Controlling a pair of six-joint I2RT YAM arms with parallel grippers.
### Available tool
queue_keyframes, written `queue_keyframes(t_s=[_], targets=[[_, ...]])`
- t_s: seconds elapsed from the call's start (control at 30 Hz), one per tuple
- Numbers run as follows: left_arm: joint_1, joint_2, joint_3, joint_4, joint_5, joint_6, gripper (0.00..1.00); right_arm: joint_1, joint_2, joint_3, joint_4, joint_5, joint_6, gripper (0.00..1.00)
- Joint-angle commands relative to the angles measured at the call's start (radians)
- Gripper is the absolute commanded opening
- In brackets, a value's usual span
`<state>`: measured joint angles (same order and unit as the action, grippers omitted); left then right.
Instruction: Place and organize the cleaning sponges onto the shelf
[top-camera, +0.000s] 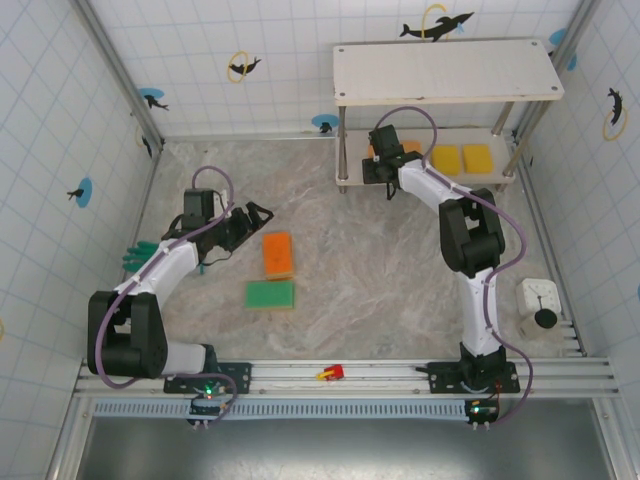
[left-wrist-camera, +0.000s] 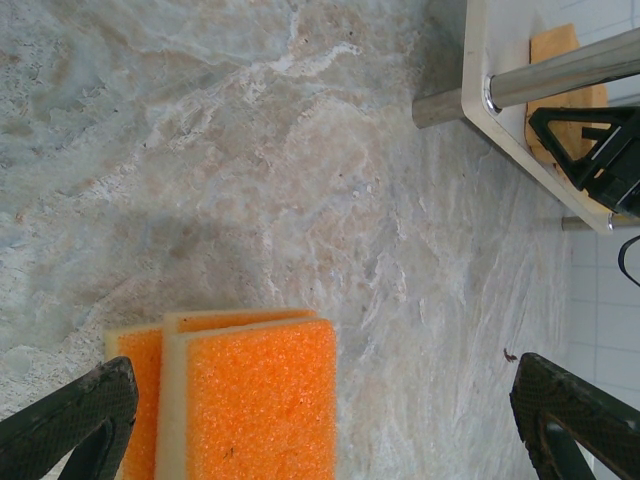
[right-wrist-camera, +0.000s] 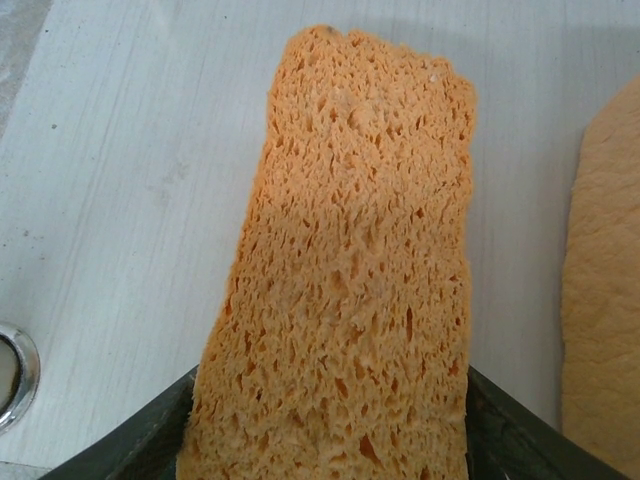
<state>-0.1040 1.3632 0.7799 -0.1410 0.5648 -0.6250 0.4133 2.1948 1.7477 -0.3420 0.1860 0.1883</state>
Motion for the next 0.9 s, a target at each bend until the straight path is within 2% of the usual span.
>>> queue_keyframes(t_s=[0.0,0.87], targets=[[-0.003,-0.006,-0.005,0.010,-0.009,0.025,0.97,0.004,0.026,0.046,0.001,0.008,-0.006,0.62],[-0.004,0.006,0.002,0.007,-0.011,0.028,0.97,0.004,0.040,0.050,0.051,0.003,-0.003,0.57]])
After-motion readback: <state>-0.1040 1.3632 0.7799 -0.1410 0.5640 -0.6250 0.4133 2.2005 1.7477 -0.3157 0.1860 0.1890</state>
